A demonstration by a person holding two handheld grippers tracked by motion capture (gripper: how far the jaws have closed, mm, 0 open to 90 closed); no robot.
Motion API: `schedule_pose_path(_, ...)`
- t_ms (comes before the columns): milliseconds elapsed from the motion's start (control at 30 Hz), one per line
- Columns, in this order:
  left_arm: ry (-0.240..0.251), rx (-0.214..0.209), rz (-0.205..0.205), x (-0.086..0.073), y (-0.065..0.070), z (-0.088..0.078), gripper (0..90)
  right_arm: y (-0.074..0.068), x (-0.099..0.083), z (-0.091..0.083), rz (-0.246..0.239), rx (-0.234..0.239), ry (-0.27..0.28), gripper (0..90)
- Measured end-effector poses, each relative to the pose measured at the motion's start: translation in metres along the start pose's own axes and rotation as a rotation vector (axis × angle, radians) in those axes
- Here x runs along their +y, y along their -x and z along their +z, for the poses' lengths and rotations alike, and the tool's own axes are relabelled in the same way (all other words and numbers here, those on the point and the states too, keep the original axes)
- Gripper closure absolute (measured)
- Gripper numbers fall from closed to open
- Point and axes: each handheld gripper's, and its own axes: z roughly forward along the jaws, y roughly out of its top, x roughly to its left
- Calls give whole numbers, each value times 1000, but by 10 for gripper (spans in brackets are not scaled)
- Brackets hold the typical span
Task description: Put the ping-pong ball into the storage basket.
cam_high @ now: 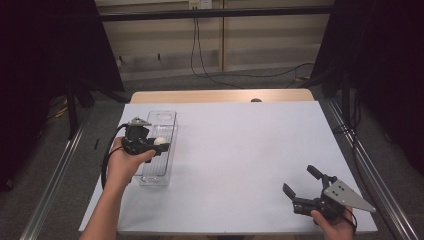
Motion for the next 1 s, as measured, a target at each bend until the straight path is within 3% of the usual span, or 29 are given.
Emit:
schedule_pose_path(267, -1, 4, -28, 1, -3, 2, 511, 1, 0, -1, 0, -3, -1, 24)
schedule_pose_path(333, 3, 8, -15, 1, -4, 2, 512, 1, 0, -1, 1, -3, -1, 24)
schedule_pose_path(1000, -5, 48, -24, 0, -10, 8, 512, 0, 0, -1, 2, -3, -2, 24)
